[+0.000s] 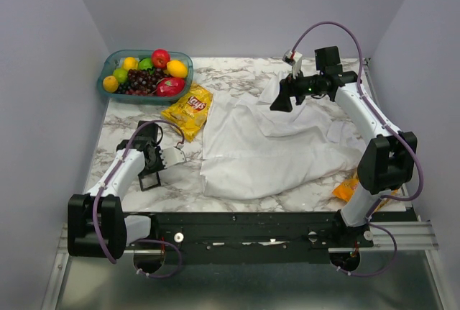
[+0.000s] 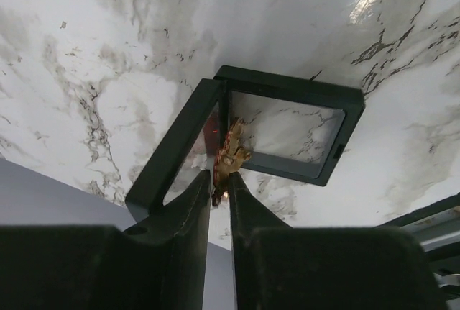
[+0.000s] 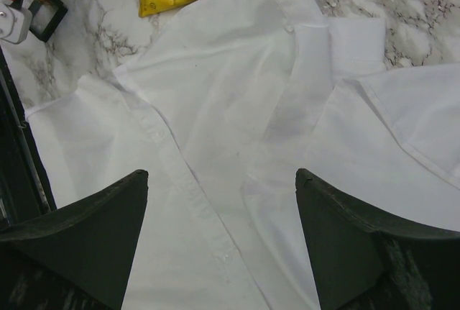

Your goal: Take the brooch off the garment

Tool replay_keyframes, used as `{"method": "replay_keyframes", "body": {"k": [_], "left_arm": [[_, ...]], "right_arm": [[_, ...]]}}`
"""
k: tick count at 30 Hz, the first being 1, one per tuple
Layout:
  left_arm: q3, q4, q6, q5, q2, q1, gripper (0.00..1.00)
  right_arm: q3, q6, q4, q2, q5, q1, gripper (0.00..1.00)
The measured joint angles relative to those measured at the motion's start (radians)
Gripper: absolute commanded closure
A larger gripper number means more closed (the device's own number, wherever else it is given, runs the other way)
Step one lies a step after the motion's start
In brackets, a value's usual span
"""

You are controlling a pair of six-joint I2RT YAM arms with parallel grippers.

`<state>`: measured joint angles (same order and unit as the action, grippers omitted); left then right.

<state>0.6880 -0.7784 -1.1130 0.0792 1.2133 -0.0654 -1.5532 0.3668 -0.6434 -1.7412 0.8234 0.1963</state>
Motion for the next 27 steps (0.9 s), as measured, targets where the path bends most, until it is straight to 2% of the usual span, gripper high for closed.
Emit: {"method": "replay_keyframes", "body": {"k": [27], "left_arm": [[0.002,-0.122,0.067,-0.055,-0.001,-0.009,0.64]], "right_arm": [[0.0,0.0,0.0,0.0,0.0,0.0,0.09]]}}
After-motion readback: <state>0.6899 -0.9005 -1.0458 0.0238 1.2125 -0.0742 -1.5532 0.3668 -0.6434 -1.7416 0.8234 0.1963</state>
